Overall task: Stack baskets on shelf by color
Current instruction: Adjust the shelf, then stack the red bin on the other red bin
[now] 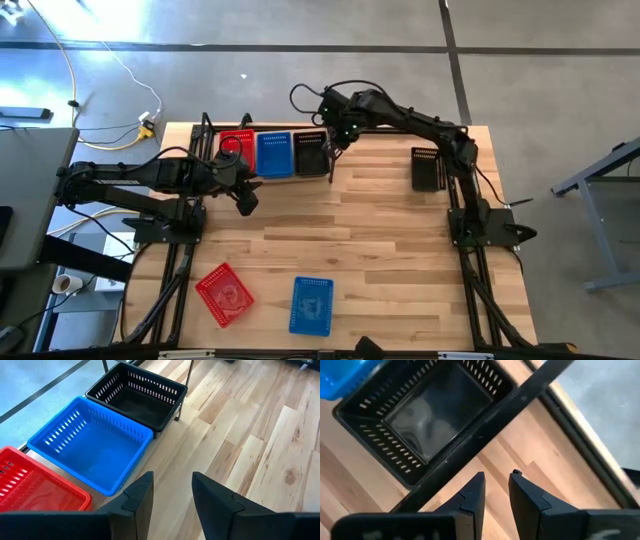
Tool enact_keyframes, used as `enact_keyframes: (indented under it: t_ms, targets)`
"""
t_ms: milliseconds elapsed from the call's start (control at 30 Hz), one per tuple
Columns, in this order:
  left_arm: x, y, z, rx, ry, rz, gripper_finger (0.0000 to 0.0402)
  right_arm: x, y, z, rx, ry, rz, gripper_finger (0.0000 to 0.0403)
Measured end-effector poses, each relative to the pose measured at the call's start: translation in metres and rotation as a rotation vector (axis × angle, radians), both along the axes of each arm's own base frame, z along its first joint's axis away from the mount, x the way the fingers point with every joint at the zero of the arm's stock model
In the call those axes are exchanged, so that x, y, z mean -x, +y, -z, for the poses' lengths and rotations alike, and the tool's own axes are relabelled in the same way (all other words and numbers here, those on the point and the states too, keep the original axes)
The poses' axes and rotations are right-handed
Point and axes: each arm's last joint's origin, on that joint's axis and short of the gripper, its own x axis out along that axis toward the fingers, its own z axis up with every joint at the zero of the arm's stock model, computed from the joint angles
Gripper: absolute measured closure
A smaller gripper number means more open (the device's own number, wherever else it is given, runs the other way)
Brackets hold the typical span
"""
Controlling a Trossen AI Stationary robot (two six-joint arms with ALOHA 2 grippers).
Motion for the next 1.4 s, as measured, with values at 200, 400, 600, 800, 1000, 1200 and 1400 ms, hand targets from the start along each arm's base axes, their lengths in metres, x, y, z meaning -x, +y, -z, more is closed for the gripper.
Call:
enact_keyframes:
  t_ms: [200, 400, 600, 800, 1000, 1200, 1400]
  targets:
    - [0.000, 0.000, 0.000, -0.001, 0.001, 0.000, 0.0275, -0.006, 0.002, 0.009, -0.050, 0.000, -0.023, 0.0329]
    - [0.000, 0.000, 0.000, -0.001, 0.001, -0.001, 0.0275, -0.010, 0.010, 0.008, -0.074, -0.024, -0.058, 0.0329]
    - [0.000, 0.000, 0.000, -0.011, 0.009, 0.010, 0.0275, -0.018, 0.019, 0.007, -0.079, -0.057, -0.113, 0.0329]
    - [0.000, 0.000, 0.000, -0.012, 0.010, 0.011, 0.0275, -0.016, 0.020, 0.008, -0.063, -0.031, -0.096, 0.0329]
    - [0.000, 0.000, 0.000, -0.004, 0.003, 0.001, 0.0275, -0.004, 0.022, 0.004, -0.056, 0.093, -0.059, 0.0329]
    - [0.001, 0.000, 0.001, 0.009, 0.011, 0.003, 0.0275, 0.005, 0.035, -0.001, -0.110, 0.199, -0.078, 0.0329]
    - [0.003, -0.003, 0.004, 0.087, 0.037, 0.041, 0.0275, 0.004, 0.060, -0.001, -0.104, 0.288, -0.077, 0.0329]
